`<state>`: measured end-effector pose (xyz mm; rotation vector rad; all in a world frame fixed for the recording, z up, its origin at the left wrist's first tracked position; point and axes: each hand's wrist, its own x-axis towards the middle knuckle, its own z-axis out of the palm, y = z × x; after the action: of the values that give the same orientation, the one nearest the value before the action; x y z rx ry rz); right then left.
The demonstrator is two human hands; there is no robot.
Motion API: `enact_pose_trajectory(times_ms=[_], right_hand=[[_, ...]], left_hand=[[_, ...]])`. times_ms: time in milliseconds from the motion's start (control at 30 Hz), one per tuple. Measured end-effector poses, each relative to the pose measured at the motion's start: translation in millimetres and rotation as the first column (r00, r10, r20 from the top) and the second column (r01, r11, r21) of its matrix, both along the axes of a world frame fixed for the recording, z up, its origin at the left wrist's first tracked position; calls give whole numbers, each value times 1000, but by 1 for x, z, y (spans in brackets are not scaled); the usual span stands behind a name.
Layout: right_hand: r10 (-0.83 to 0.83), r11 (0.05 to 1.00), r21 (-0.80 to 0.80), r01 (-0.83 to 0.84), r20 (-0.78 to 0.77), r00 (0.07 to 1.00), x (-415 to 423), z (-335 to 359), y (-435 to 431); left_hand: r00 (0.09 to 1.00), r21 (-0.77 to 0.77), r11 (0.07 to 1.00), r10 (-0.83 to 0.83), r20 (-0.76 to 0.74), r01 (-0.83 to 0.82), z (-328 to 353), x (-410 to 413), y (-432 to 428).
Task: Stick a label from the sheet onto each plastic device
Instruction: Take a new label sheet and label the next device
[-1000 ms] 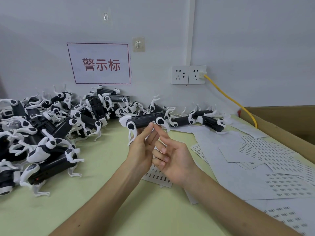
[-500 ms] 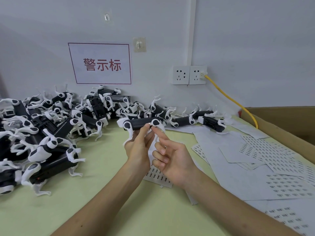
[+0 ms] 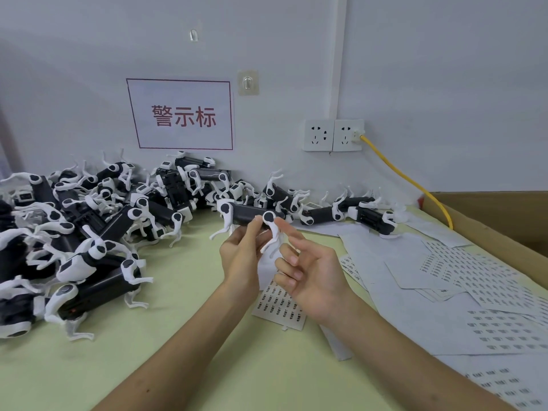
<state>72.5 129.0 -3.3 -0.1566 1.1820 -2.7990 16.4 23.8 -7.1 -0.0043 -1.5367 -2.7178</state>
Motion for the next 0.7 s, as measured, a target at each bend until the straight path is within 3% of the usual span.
enact_pose_trajectory(times_ms=[133, 267, 467, 700], right_hand=[[-56, 998, -42, 54, -38, 998, -1, 8, 9], [-120, 992, -45, 118, -61, 991, -2, 14, 17], [-364, 895, 239, 377, -98, 926, -5, 13, 19], [-393, 854, 299, 425, -163, 905, -5, 12, 17]], left_hand=[[989, -122, 983, 130, -73, -138, -1, -1, 2], [982, -142, 979, 128, -138, -148, 0, 0, 3], [967, -115, 992, 13, -253, -43, 2, 7, 10], [959, -109, 993, 18, -284, -50, 1, 9, 11]])
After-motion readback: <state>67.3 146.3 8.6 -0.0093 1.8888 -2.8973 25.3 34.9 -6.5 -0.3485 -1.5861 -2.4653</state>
